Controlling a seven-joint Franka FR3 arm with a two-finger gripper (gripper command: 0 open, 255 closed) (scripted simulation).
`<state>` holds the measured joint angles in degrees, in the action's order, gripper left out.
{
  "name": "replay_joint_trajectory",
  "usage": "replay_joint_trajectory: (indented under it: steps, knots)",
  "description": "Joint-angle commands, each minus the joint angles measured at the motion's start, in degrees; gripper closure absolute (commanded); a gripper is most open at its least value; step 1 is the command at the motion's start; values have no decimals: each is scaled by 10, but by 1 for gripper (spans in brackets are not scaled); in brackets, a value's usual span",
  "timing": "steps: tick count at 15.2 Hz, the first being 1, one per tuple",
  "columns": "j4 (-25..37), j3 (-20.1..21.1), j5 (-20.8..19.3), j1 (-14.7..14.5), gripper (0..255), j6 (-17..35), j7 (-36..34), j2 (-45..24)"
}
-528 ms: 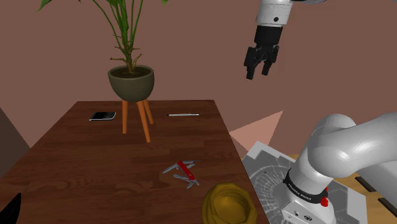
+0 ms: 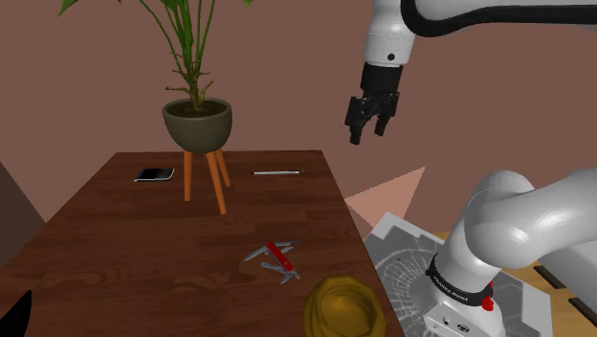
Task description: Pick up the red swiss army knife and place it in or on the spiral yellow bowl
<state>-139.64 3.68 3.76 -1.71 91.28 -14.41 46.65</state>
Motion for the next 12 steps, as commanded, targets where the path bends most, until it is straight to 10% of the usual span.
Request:
replay_joint_trajectory:
  steps: [1, 12]
  knots:
    - [-22, 20, 15, -10, 0, 28, -16, -4]
    - [-77, 147, 94, -68, 0, 184, -109, -93]
